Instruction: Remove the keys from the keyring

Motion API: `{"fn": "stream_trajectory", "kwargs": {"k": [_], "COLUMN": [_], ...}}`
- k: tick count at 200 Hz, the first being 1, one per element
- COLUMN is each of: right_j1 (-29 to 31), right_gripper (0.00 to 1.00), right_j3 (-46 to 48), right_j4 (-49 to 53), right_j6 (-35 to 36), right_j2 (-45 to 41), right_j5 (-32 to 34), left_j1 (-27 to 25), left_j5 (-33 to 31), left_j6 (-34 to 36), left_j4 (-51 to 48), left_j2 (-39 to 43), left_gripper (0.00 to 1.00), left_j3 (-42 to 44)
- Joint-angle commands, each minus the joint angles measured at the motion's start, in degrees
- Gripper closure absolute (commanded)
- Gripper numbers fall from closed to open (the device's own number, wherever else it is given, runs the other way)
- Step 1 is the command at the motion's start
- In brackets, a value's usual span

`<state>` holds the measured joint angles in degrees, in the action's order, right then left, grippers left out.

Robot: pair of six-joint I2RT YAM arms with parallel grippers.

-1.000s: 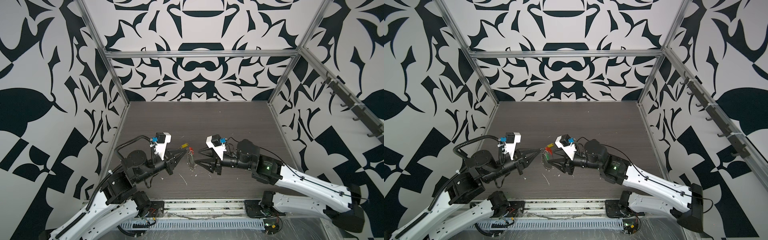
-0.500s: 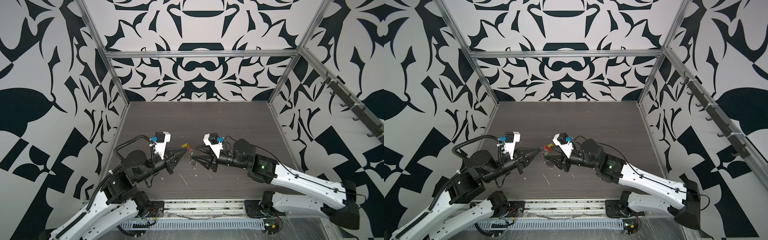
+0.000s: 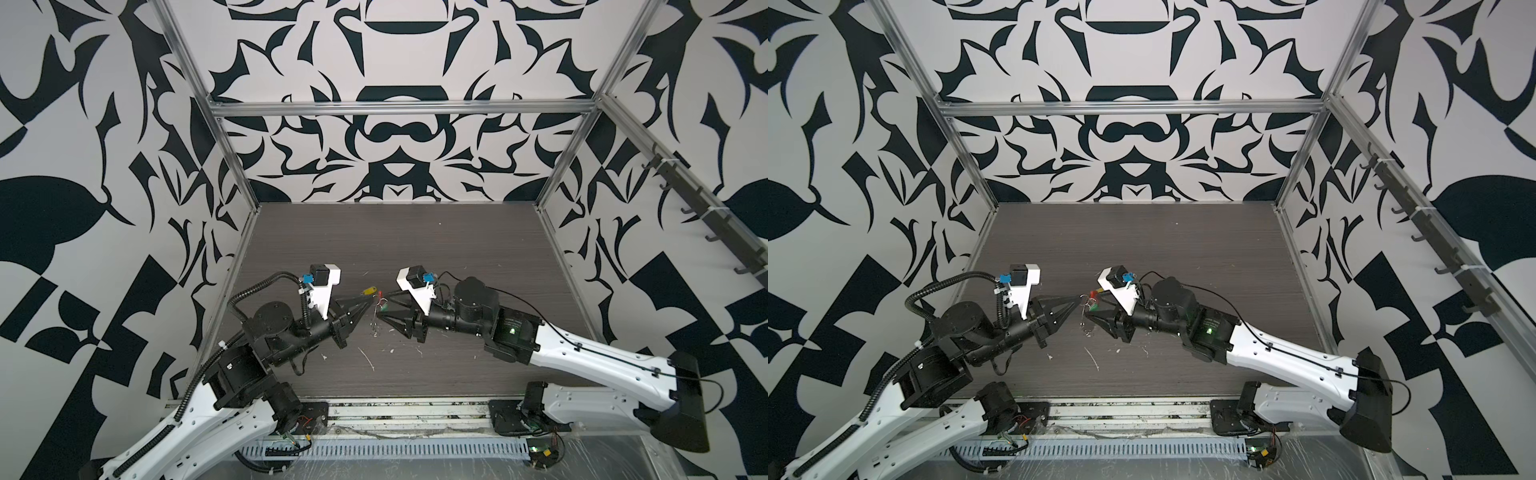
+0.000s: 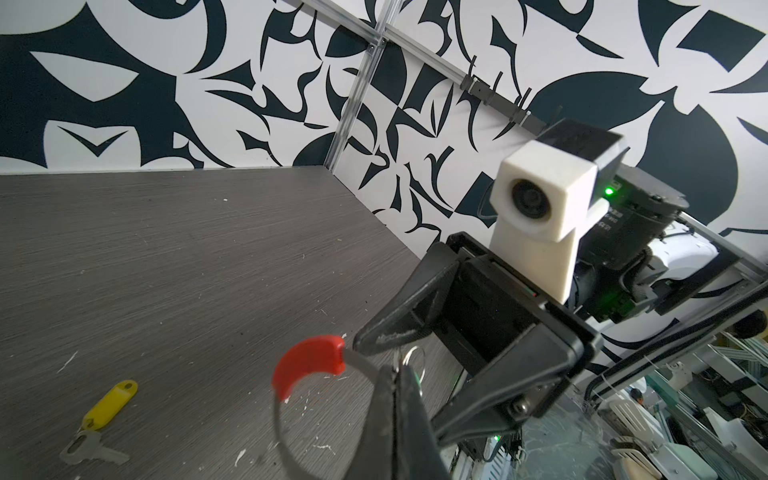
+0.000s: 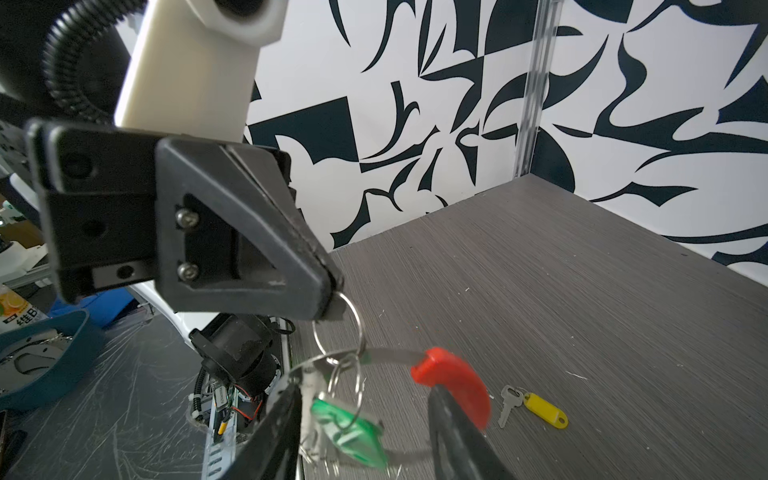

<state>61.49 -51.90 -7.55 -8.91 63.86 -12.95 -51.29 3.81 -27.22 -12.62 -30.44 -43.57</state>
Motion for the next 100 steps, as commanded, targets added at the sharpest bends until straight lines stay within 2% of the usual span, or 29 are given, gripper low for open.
{"fn": "stream_trajectory", "kwargs": {"k": [1,42,100], "right_j1": [0.08,1.6,2.05], "right_gripper": [0.49,0.49,0.59], "right_j3": [-2.13,-3.49,-3.57], "right_j4": [-2.6,-1.12,0.81], "right_j6": [0.02,1.86,2.57], "right_j2": [-0.37,0.51,-0.84], "right_j5": [0.89,4.05,7.33], "left_j1": [0.05,0.05,0.06], "left_j5": [-0.44,-0.44,-0.91], "left_j6": [-0.57,-0.79,-0.64], "left_j4": [2.25,2.43,1.82], "left_j2": [0.5,0.12,0.74], "left_gripper": [1.0,1.0,1.0], "left_j3": [0.15,0.31,0.51]}}
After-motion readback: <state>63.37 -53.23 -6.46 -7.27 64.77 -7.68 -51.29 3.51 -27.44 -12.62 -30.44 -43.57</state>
